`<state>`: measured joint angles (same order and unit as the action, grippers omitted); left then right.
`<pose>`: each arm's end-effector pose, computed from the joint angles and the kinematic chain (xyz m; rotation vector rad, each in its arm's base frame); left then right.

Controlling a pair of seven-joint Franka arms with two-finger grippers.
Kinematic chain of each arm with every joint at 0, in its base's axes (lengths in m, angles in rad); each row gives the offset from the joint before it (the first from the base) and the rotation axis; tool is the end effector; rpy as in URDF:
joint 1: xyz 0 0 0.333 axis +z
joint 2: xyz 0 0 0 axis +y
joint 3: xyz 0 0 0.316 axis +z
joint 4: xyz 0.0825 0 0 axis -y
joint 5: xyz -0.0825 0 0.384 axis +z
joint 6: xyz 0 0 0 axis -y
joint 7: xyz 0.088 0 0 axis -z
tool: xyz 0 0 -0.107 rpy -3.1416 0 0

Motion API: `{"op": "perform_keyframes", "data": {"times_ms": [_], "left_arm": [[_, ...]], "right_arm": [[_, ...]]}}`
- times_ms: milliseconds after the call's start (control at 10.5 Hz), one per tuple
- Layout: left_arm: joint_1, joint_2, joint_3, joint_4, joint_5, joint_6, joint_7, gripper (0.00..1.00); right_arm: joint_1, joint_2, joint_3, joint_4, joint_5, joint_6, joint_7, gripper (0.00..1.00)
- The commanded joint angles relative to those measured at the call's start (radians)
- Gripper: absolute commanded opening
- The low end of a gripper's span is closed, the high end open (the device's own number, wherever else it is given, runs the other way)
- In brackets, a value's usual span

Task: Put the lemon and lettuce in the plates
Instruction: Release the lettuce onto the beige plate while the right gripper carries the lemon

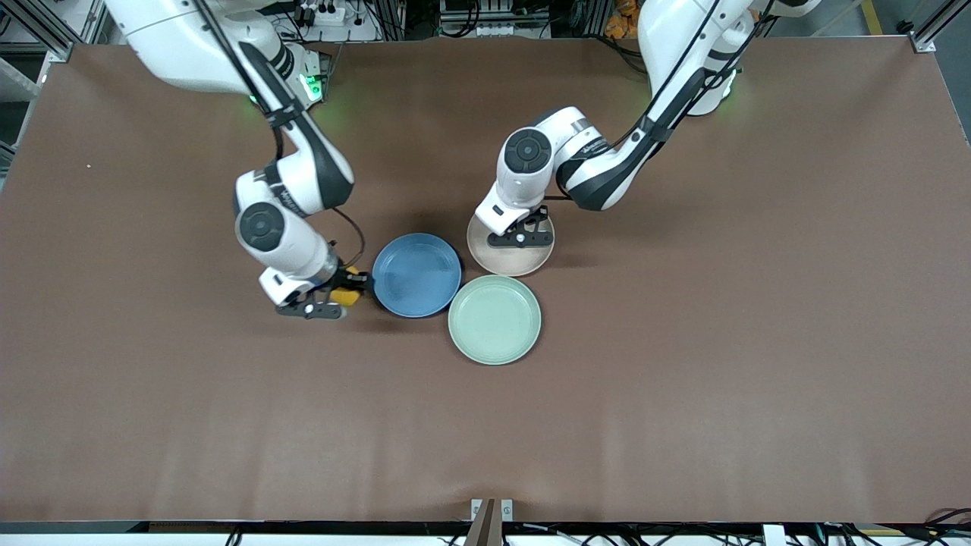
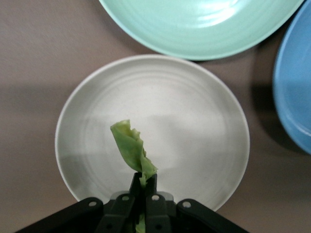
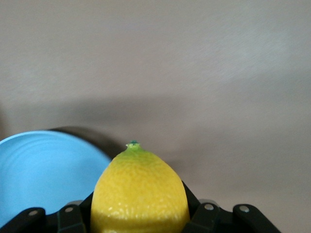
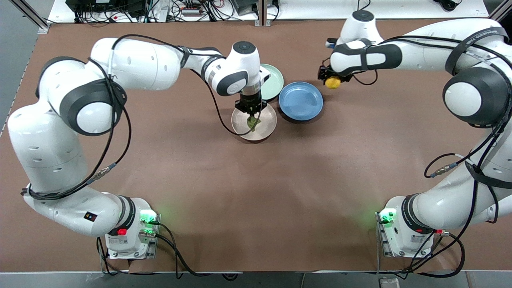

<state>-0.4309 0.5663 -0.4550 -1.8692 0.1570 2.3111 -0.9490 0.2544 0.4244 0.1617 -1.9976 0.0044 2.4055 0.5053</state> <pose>0.4136 -0.4769 0.2318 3.1035 0.0119 -0.2135 0.5565 0.2428 0.2473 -3.0795 0.1637 0.0631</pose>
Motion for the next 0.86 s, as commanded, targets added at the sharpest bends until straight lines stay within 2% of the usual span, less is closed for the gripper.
{"op": "perform_keyframes", "data": {"times_ms": [0, 95, 475, 761], "left_arm": [[-0.014, 0.017, 0.009, 0.027, 0.030, -0.009, -0.034, 0.47], [-0.009, 0.017, 0.009, 0.030, 0.053, -0.009, -0.024, 0.99], [0.004, 0.006, 0.010, 0.039, 0.062, -0.010, -0.031, 1.00], [0.008, 0.000, 0.065, 0.065, 0.064, -0.010, -0.027, 1.00]], "right_arm": [[0.054, -0.001, -0.005, 0.017, 0.008, -0.017, 0.091, 0.40], [0.078, 0.005, -0.005, 0.020, 0.006, -0.016, 0.119, 0.43], [0.146, 0.066, -0.007, 0.063, -0.009, 0.001, 0.220, 0.45], [0.169, 0.126, -0.011, 0.121, -0.029, 0.003, 0.228, 0.46]]}}
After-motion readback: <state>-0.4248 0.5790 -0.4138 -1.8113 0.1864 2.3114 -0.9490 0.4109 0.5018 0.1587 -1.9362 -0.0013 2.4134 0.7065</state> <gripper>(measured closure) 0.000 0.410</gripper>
